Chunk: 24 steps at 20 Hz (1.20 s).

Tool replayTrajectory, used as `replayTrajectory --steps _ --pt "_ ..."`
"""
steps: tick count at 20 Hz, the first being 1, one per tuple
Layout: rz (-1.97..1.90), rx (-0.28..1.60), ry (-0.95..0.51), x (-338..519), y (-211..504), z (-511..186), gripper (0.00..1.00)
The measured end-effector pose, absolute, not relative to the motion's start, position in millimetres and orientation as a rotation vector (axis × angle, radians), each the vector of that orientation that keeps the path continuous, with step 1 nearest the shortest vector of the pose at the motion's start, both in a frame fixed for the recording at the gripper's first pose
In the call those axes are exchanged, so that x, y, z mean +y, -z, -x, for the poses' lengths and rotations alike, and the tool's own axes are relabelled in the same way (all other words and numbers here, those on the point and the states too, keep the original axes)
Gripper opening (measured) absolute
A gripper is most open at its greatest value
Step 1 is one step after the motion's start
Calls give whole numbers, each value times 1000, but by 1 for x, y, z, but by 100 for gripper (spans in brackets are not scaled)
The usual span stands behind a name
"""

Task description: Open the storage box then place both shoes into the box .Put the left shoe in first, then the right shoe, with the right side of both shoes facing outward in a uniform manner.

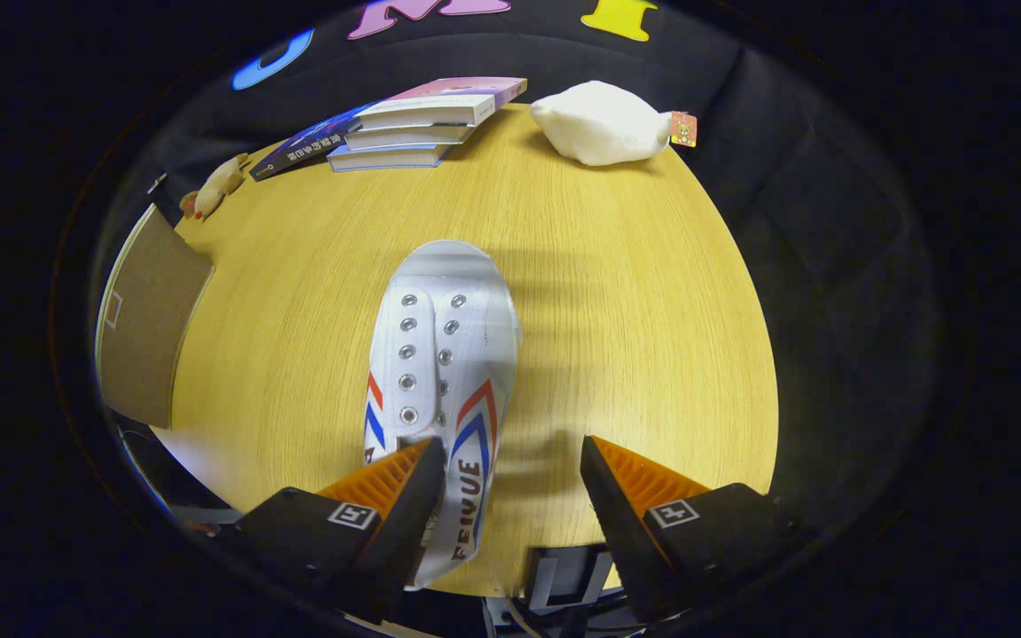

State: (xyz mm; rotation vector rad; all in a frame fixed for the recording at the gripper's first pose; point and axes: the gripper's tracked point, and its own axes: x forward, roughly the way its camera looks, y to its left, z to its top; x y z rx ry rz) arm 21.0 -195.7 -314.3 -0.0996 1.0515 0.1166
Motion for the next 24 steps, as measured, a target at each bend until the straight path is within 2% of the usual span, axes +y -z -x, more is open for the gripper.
replayTrajectory --steps 2,5,6,10,11,13,18,24 --pt "51 1069 -155 -188 316 -19 82" --pt "-42 1085 -176 -177 321 -17 39" --pt "-53 1094 -169 -177 317 -16 34" --pt "-88 1093 -173 -182 314 -16 26" --pt "-105 1092 -155 -182 317 -20 15" --pt "-124 1090 -137 -181 316 -18 6" --pt "-198 1091 -142 -169 301 -13 6" --pt "-292 1021 -177 -115 239 -3 6"
